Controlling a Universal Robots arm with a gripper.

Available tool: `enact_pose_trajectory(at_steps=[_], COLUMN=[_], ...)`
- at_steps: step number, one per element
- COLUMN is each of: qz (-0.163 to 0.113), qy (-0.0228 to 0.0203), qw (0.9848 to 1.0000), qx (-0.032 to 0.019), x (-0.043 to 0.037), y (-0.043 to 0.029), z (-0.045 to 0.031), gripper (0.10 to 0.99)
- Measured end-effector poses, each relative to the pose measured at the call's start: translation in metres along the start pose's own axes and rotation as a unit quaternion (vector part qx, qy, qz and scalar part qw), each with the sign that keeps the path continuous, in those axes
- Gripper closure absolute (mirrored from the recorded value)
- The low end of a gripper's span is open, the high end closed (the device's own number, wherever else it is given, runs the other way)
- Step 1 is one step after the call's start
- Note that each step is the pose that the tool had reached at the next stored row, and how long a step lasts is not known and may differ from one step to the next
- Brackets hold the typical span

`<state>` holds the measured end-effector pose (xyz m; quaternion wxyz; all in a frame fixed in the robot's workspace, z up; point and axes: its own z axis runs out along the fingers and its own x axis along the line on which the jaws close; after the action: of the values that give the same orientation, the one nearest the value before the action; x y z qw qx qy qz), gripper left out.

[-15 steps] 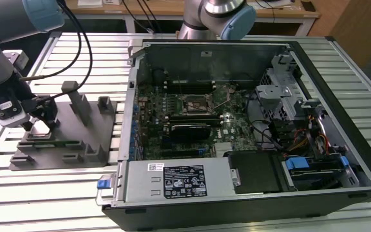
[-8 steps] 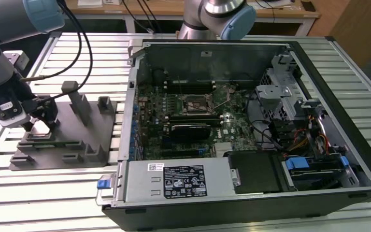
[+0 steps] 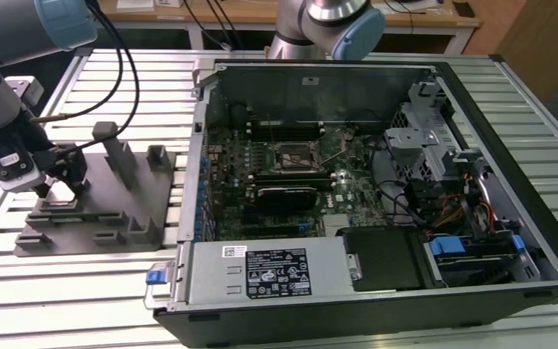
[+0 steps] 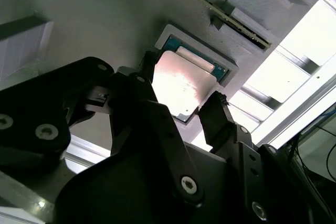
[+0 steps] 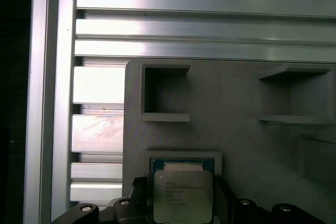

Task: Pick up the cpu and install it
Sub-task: 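Pick up the cpu and move it towards the insertion slot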

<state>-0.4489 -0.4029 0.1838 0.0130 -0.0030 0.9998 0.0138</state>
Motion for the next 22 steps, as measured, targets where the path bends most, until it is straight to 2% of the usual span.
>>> enact_pose_trajectory(at_steps=[2,3,10,22], qz=[0.000,0.000,0.000,0.000], qy=[0.0001,0.0001,-0.0002,0.0000], qw=[1.0000,1.0000,1.0000,1.0000], qx=[0.0001,0.0000,-0.0001,0.0000], x=[0.0000,0.0000,-0.0001,-0.0005], y=[0.0000,0.0000,0.0000,0.0006], z=[-0.0001,0.0000,-0.0008,-0.0204], gripper=[0.486,0.545,0.545,0.545])
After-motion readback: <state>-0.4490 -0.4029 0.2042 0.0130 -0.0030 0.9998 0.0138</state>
